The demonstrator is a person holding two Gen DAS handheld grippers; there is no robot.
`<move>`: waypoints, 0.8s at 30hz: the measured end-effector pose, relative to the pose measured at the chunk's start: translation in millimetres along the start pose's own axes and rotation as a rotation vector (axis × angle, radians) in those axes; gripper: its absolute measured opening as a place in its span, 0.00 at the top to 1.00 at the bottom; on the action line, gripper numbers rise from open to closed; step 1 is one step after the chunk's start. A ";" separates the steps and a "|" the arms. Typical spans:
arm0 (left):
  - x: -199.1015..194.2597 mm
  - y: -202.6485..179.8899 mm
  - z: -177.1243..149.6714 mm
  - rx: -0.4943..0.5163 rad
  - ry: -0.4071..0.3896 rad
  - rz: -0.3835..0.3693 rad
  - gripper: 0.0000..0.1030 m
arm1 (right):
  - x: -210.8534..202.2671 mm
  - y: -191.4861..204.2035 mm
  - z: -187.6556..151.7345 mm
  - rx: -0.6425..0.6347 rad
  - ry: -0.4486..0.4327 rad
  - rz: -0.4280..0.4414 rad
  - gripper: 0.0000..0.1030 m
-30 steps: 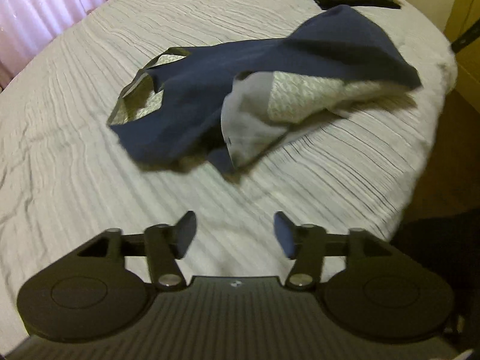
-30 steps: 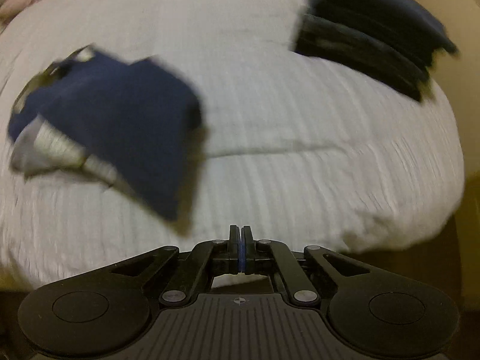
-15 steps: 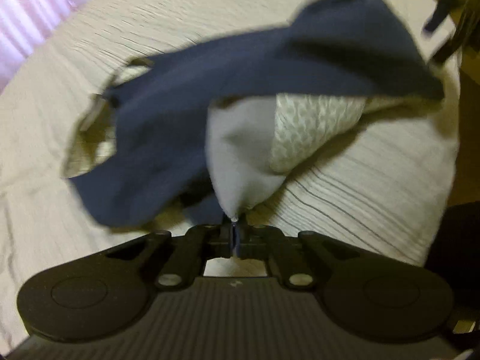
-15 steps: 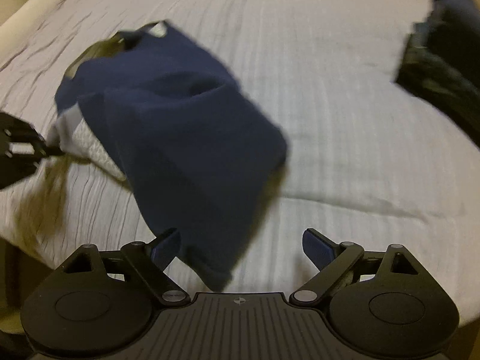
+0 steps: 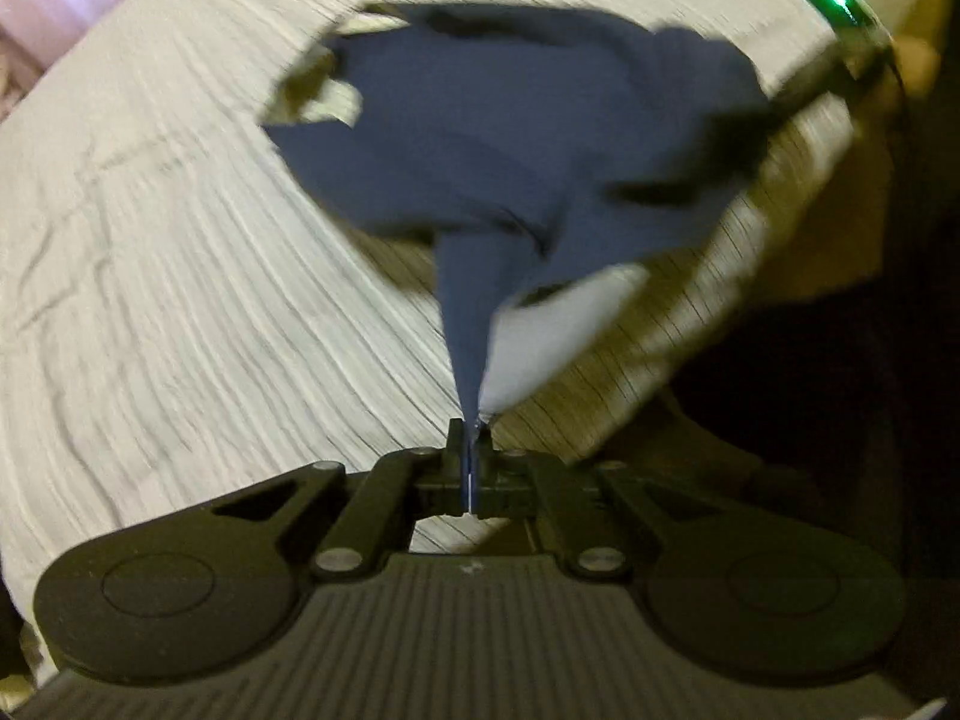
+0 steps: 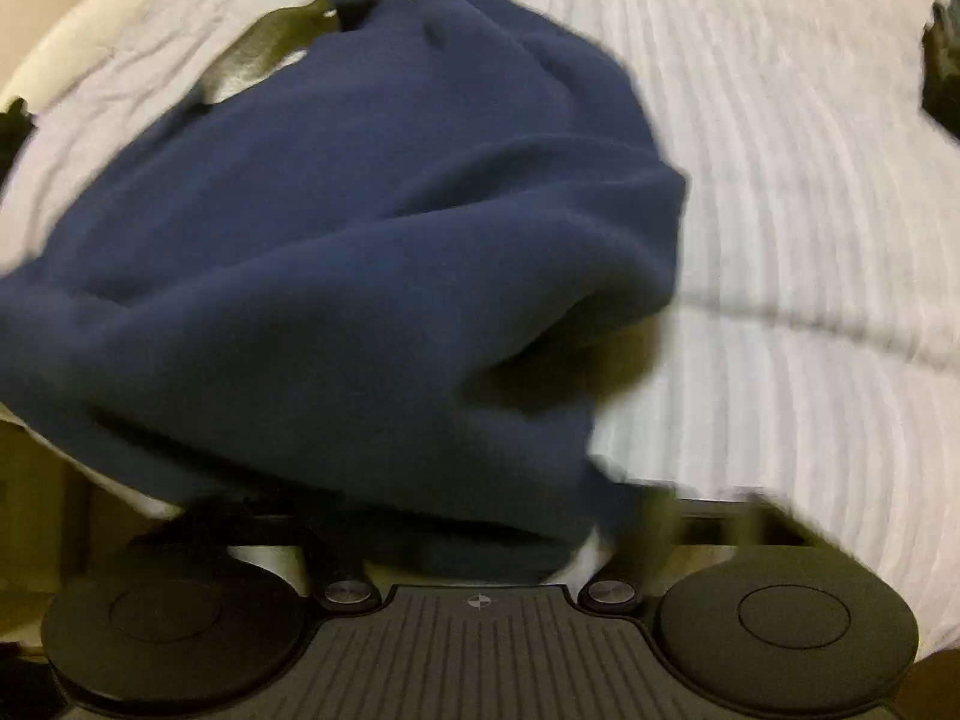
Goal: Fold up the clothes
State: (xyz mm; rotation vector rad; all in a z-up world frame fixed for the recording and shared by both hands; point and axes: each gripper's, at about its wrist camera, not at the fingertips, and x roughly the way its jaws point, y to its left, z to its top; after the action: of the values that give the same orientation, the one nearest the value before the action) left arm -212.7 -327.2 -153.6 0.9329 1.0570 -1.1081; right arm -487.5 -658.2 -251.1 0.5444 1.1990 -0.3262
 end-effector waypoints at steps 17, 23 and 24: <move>8.8 48.6 -7.2 -0.079 -0.064 -0.013 0.76 | -79.8 10.3 2.6 0.012 0.137 -0.216 0.74; 22.3 73.3 70.7 -0.105 -0.170 0.040 0.64 | -103.9 18.6 41.2 -0.111 0.037 -0.224 0.18; 27.0 76.9 87.1 -0.116 -0.185 0.048 0.63 | -103.9 16.1 52.7 -0.115 0.019 -0.205 0.18</move>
State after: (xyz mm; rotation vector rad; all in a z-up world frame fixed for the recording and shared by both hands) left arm -118.7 -400.7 -153.4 0.7456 0.9323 -1.0606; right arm -473.0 -679.0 -136.2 0.3258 1.2866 -0.4237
